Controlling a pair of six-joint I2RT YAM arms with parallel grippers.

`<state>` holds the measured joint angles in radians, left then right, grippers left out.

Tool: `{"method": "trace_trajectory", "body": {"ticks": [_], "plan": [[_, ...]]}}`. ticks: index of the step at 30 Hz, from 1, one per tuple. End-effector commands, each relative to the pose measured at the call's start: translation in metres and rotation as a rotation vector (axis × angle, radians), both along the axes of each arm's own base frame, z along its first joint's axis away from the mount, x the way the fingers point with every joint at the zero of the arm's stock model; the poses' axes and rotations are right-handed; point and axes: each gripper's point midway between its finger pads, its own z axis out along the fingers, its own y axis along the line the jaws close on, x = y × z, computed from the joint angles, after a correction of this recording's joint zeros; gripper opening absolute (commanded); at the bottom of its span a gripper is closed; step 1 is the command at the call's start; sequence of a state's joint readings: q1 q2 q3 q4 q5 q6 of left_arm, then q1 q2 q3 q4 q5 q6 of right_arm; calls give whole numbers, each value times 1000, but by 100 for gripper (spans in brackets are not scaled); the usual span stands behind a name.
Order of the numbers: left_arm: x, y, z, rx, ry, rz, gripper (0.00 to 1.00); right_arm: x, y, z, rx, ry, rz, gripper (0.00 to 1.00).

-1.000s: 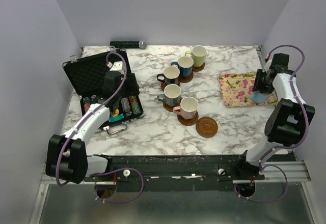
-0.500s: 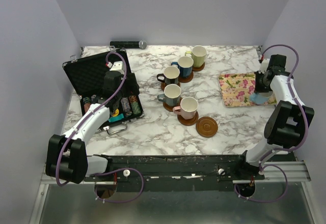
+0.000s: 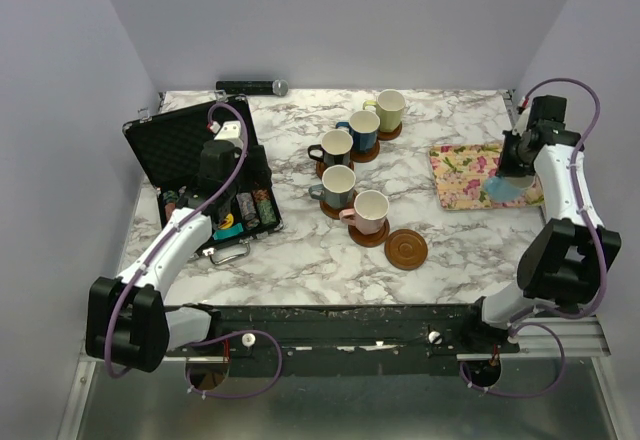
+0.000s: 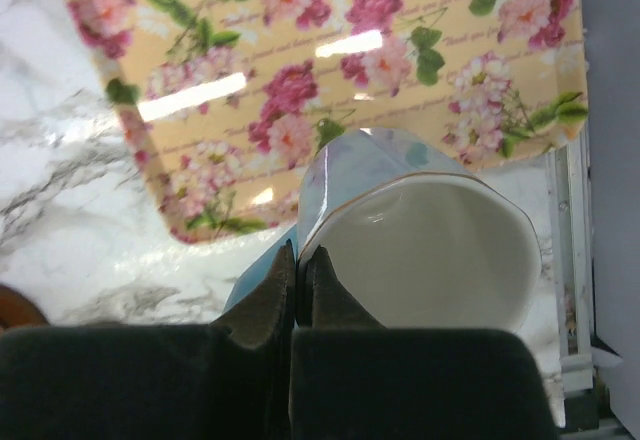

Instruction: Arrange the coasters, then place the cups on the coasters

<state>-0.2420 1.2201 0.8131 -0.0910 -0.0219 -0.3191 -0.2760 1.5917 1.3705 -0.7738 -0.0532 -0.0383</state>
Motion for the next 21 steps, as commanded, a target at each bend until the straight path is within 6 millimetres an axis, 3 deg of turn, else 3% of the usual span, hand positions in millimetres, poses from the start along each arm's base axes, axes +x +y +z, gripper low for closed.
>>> {"method": "trace_trajectory", "body": {"ticks": [1, 11, 16, 21], "plan": [[-1, 1, 19, 20, -46, -33, 99, -20, 39, 46, 19, -23, 0, 1], [1, -13, 27, 10, 6, -112, 99, -78, 144, 57, 121, 57, 118, 1], [10, -1, 31, 58, -48, -62, 99, -93, 173, 42, 95, 78, 167, 1], [5, -11, 53, 2, -104, -101, 99, -105, 198, 26, 45, 110, 183, 1]]}}
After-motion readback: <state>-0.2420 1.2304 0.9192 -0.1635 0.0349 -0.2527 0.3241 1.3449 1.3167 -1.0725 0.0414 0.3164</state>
